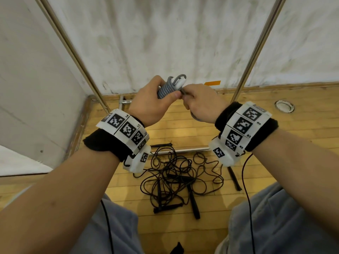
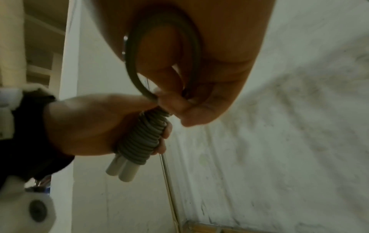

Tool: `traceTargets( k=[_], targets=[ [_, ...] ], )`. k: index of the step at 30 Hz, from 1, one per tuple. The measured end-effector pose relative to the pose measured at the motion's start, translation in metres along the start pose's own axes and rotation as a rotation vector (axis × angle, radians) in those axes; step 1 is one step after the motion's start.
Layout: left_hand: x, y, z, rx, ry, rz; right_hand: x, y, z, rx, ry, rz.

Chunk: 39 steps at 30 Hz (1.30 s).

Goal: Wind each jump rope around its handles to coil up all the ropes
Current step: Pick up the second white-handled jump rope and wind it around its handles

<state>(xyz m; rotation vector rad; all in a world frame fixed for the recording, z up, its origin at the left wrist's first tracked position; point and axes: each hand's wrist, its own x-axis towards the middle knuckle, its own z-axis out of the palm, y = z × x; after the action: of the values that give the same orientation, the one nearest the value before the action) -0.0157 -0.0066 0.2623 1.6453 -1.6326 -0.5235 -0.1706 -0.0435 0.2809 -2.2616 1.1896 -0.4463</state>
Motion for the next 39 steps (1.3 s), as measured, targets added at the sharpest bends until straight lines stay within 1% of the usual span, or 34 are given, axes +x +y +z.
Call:
traceTargets(
  k=[3, 10, 15, 18, 21, 22, 25, 29, 34, 35, 39],
  targets=[
    [0.001, -0.001, -0.001, 0.027, 0.010, -0.019, -0.005, -0.004, -0.003, 0.083, -0.023, 0.011],
    [-0.001, 0.002, -0.003, 0.031, 0.036, -0.048, -0.010, -0.014, -0.002, 0.093, 0.010, 0.013],
    [-0.001, 0.003, -0.009, -0.080, 0.032, -0.049, -0.013, -0.015, -0.002, 0.194, 0.016, -0.001],
    [-0.004, 0.003, -0.011, -0.146, -0.025, -0.071, -0.014, -0.014, -0.002, 0.208, 0.013, -0.025],
    [-0.006, 0.005, -0.008, -0.300, -0.090, -0.142, -0.014, -0.013, -0.003, 0.202, 0.003, -0.021],
    [-0.005, 0.007, -0.006, -0.302, -0.090, -0.141, -0.013, -0.013, -0.003, 0.173, -0.001, -0.016],
    [-0.004, 0.011, -0.002, -0.235, -0.063, -0.079, -0.010, -0.012, 0.000, 0.076, -0.012, -0.014],
    [-0.002, 0.012, 0.002, -0.178, -0.012, -0.044, -0.007, -0.005, 0.000, 0.058, -0.005, 0.020],
    [-0.003, 0.016, 0.008, -0.106, -0.014, -0.129, -0.006, -0.003, 0.008, -0.005, -0.020, 0.021],
    [-0.002, 0.017, 0.009, -0.089, -0.048, -0.138, -0.005, -0.001, 0.009, -0.032, -0.022, 0.024],
    [0.000, 0.016, 0.008, -0.197, -0.293, -0.157, -0.003, 0.007, 0.005, -0.097, -0.007, 0.031]
  ],
)
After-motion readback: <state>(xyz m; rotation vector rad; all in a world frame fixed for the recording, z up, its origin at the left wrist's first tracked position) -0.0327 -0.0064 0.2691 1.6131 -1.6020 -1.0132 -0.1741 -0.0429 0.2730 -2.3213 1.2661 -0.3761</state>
